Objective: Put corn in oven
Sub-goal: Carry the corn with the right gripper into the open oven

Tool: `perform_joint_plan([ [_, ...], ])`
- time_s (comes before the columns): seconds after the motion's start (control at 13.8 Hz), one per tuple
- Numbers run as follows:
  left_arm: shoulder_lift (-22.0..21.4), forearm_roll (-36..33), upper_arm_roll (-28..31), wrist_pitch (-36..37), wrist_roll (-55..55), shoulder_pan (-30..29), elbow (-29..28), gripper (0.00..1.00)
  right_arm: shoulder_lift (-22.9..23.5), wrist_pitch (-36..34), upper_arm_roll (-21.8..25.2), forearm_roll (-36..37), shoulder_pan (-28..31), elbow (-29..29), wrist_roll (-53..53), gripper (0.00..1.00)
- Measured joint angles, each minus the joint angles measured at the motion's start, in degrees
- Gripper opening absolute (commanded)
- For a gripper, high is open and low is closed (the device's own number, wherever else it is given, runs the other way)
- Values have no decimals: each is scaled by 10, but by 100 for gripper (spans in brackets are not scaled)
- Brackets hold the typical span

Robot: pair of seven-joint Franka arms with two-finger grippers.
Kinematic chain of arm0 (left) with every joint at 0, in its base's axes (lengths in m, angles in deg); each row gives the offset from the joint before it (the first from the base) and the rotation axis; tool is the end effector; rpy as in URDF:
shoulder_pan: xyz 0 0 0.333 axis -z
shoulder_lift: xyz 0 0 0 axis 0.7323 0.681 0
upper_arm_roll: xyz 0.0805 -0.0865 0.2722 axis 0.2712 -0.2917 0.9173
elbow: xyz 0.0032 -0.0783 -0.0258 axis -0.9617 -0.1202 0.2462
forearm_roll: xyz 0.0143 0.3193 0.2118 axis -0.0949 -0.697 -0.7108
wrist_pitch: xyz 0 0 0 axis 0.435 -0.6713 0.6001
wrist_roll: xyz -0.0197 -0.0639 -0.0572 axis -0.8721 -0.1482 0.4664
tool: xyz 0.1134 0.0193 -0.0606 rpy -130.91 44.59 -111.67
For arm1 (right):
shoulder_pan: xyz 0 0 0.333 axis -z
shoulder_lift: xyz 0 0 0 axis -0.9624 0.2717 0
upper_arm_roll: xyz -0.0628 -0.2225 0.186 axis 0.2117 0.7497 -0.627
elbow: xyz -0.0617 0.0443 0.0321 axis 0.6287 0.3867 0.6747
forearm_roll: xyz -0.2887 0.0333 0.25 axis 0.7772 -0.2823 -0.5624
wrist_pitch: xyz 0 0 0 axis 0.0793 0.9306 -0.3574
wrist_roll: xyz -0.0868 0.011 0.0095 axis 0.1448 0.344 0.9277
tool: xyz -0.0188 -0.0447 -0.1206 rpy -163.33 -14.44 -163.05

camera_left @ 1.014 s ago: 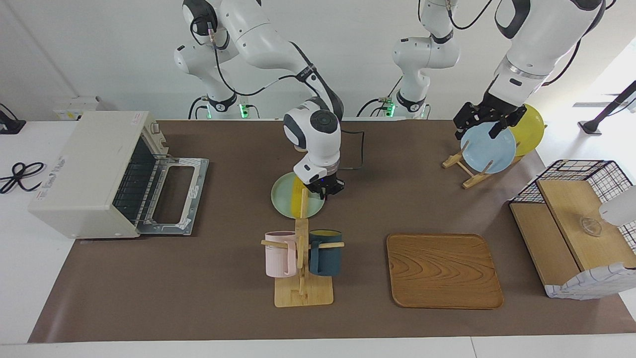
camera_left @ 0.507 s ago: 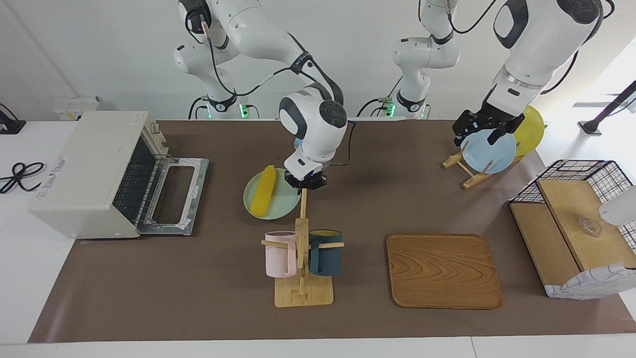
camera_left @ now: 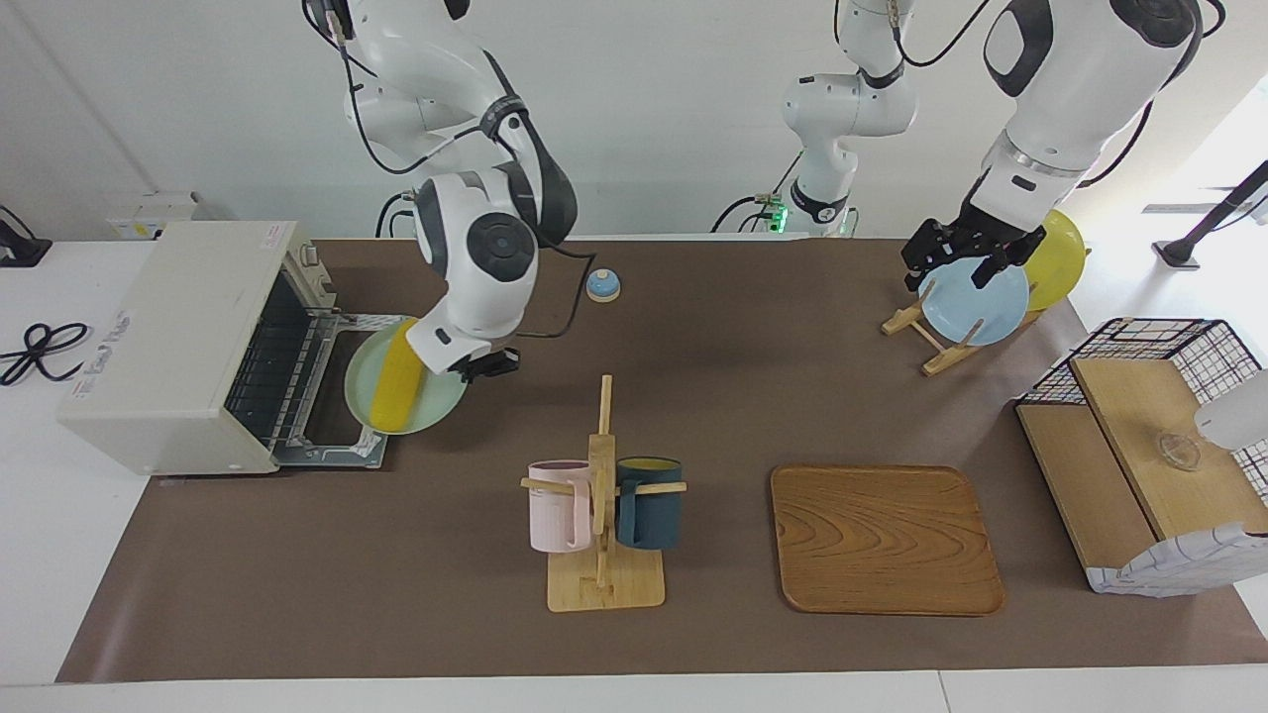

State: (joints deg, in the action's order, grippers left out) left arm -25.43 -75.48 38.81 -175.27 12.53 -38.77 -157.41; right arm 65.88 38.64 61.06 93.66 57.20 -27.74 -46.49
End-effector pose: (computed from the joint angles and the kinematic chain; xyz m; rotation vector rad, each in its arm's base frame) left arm 0.5331 -0.0795 0.5601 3.0798 -0.0041 -0.0163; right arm 0.5635 0.1340 0.3713 2.8194 -0.0370 -0.2813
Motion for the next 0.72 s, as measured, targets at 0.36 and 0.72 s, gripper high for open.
perform_joint_plan([
  [0.36,0,-15,1,-1,-33,0,0,100,-47,5,0,22,79,-72,86,0],
  [0.72,0,-26,-2,-2,-36,0,0,100,-61,85,0,30,136,-141,128,0],
])
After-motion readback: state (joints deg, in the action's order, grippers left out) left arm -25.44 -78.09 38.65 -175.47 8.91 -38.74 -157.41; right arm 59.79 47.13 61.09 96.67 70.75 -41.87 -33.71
